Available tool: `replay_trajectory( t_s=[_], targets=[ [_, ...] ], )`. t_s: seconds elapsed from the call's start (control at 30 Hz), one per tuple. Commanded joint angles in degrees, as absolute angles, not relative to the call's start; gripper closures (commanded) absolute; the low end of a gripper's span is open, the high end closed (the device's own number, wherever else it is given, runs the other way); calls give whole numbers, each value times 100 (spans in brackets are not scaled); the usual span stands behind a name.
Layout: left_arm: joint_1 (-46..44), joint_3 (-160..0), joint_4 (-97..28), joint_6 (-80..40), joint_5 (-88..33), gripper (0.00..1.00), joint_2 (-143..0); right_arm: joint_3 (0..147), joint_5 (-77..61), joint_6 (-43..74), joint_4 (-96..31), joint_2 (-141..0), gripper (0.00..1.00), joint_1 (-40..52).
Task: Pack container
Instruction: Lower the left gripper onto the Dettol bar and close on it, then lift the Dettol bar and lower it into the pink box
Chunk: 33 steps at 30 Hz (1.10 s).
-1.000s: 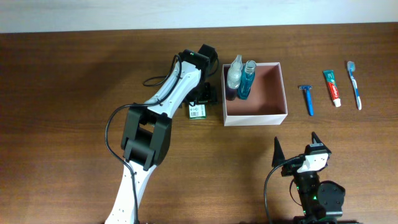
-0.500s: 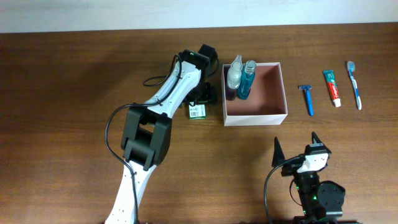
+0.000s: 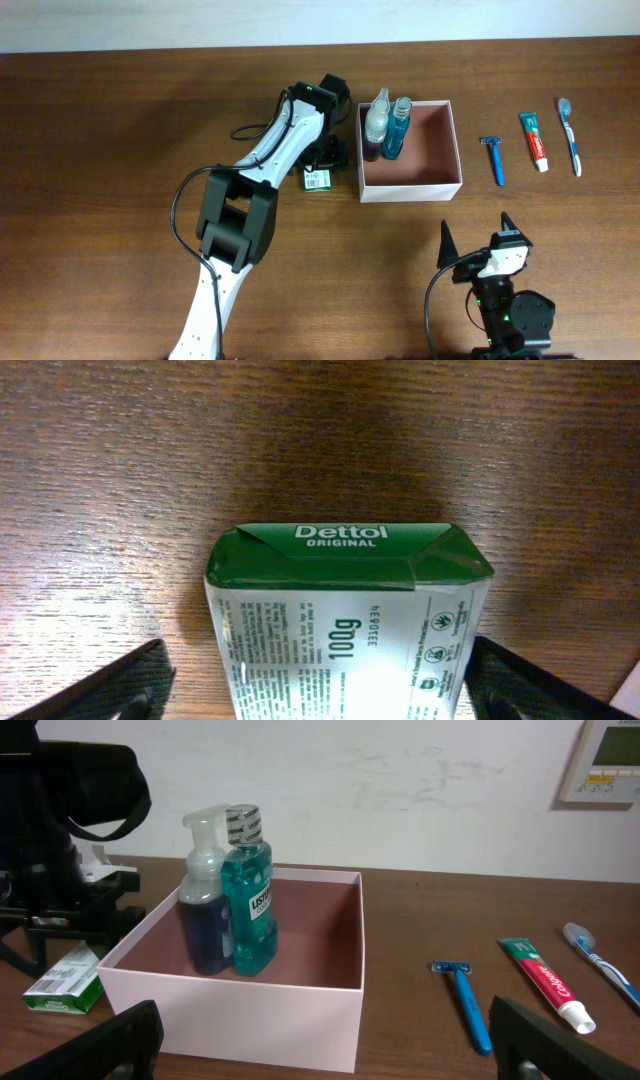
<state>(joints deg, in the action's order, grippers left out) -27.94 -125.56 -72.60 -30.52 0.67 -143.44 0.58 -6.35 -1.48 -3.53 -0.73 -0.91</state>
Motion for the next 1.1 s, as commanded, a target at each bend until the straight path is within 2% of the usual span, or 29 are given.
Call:
replay_trajectory(
  t_s=[0.0,0.03,0.1,0.2,0.27,0.3,0.5,1.07],
  targets=[
    [-2770,-12534,-7288,-3013,128,11,-14449,32,-690,-150,-384,-32,1,-38],
    [-2770,-12534,-7288,-3011,128,18,-14449,32,-690,-150,-384,-32,1,-38],
    [-2770,-12534,-7288,-3013,128,23,-14449,32,-690,-150,-384,-32,1,-38],
    [-2770,-12534,-7288,-3011,128,27,-14449,32,-690,-150,-384,-32,1,-38],
    [-2770,-12534,-7290,-3013,130,31,-14449,32,-690,-150,-384,-32,1,-38],
    [-2770,-12534,-7290,-3013,128,36,-14449,32,-690,-150,-384,-32,1,-38],
    [-2770,-12534,-7288,-3013,130,47,-14449,32,-690,-150,-384,-32,1,-38],
    [-2768,-12547,-7288,-2832,408,49,-14442,32,-690,-150,-384,-32,1,-38]
  ],
)
